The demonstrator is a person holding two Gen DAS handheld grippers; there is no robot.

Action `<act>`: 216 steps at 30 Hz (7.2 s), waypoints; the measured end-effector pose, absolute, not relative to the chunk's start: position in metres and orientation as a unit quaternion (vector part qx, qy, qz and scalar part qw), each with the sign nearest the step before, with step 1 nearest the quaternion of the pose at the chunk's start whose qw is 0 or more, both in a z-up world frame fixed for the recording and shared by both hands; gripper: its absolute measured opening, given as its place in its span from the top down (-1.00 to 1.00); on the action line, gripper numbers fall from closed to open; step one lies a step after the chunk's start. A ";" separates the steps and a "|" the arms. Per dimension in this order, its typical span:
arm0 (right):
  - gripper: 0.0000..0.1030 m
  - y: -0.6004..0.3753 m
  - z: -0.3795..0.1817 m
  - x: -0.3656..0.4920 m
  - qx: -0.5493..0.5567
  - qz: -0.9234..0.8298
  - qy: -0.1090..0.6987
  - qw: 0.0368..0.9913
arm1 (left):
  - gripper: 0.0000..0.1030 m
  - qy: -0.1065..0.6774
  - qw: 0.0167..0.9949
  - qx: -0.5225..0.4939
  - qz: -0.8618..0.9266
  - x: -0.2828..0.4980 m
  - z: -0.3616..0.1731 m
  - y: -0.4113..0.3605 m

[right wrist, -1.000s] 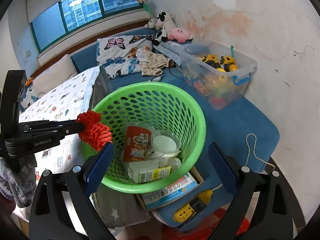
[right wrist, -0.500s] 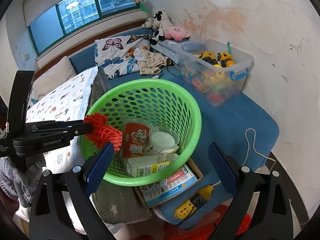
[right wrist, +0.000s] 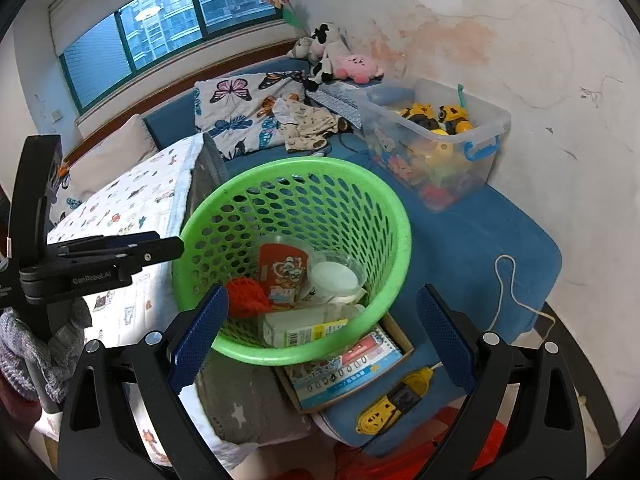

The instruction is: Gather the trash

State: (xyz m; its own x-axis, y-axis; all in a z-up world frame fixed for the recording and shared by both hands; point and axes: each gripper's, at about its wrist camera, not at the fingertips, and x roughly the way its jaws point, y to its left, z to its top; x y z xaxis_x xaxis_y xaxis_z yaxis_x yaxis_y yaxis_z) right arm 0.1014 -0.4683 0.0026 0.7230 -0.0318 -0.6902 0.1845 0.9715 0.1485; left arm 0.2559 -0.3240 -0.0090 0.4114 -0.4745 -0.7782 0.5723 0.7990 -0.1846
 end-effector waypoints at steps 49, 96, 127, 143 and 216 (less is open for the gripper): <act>-0.83 -0.277 0.019 0.108 0.008 0.061 0.354 0.933 | -0.81 0.339 0.933 0.005 -0.116 0.155 0.045 -0.060; -0.84 -0.221 0.015 0.093 -0.014 0.090 0.345 0.934 | -0.85 0.315 0.949 -0.017 0.004 0.086 0.029 0.031; -0.91 -0.217 0.016 0.088 -0.004 0.093 0.337 0.937 | -0.86 0.293 0.955 -0.017 0.050 0.087 0.038 0.026; -0.91 -0.213 0.018 0.089 -0.006 0.092 0.334 0.938 | -0.86 0.290 0.955 -0.022 0.055 0.088 0.041 0.027; -0.91 -0.213 0.017 0.086 0.000 0.089 0.332 0.939 | -0.86 0.290 0.955 -0.019 0.051 0.087 0.035 0.018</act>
